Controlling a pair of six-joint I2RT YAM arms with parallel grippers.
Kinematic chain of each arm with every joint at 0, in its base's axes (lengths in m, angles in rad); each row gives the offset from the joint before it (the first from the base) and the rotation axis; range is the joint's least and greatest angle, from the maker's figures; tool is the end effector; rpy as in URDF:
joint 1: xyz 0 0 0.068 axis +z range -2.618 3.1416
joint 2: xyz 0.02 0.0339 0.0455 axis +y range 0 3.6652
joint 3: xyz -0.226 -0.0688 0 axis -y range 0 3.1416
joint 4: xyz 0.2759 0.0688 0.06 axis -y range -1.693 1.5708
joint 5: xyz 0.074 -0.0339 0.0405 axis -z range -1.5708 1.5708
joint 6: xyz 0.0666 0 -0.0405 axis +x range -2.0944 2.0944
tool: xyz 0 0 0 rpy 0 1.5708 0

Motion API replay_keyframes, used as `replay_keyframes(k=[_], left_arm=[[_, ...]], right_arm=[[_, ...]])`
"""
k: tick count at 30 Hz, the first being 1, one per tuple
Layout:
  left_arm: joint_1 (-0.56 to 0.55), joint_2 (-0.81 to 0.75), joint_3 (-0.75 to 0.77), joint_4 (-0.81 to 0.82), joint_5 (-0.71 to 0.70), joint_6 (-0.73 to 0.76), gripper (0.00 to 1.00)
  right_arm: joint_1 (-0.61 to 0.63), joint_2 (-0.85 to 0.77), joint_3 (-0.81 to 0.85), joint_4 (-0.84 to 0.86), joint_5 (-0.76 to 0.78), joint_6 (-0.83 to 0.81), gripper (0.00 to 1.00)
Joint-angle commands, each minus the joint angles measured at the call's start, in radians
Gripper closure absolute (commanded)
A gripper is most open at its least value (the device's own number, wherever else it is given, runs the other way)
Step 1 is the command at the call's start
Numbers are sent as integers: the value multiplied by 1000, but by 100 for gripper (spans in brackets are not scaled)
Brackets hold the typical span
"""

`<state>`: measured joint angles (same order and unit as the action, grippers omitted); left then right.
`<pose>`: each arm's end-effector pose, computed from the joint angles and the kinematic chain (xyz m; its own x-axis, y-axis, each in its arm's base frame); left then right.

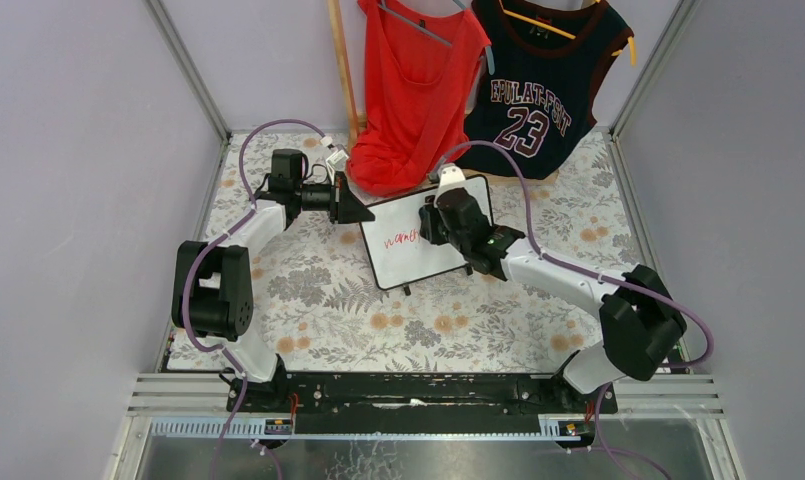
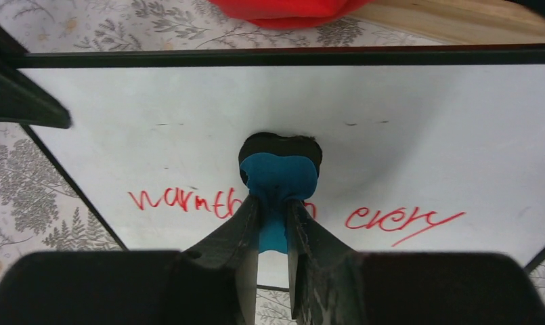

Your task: Erase the whiteboard

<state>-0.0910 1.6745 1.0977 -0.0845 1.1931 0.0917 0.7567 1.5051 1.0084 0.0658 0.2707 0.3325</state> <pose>0.3779 -0.0967 0.1776 -0.5391 0.0831 -0.8382 0.8168 0.2942 -0.4962 0.3044 0.2629 0.2026 -0.4453 0.0121 -0.8953 -0.3592 0.9135 0.1910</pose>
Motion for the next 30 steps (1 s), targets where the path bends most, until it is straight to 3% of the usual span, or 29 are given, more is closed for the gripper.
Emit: replay_keyframes(k=[1, 8, 23, 30], left_arm=[[-1, 14, -16, -36, -70, 53, 100], [-1, 14, -13, -42, -71, 56, 100], [-2, 7, 1, -88, -70, 86, 100], [-1, 8, -5, -88, -67, 88, 100]], right_arm=[[32, 34, 62, 54, -10, 30, 100], [21, 11, 23, 20, 107, -17, 100], [-126, -124, -138, -18, 222, -89, 100], [-119, -114, -116, -25, 126, -47, 100]])
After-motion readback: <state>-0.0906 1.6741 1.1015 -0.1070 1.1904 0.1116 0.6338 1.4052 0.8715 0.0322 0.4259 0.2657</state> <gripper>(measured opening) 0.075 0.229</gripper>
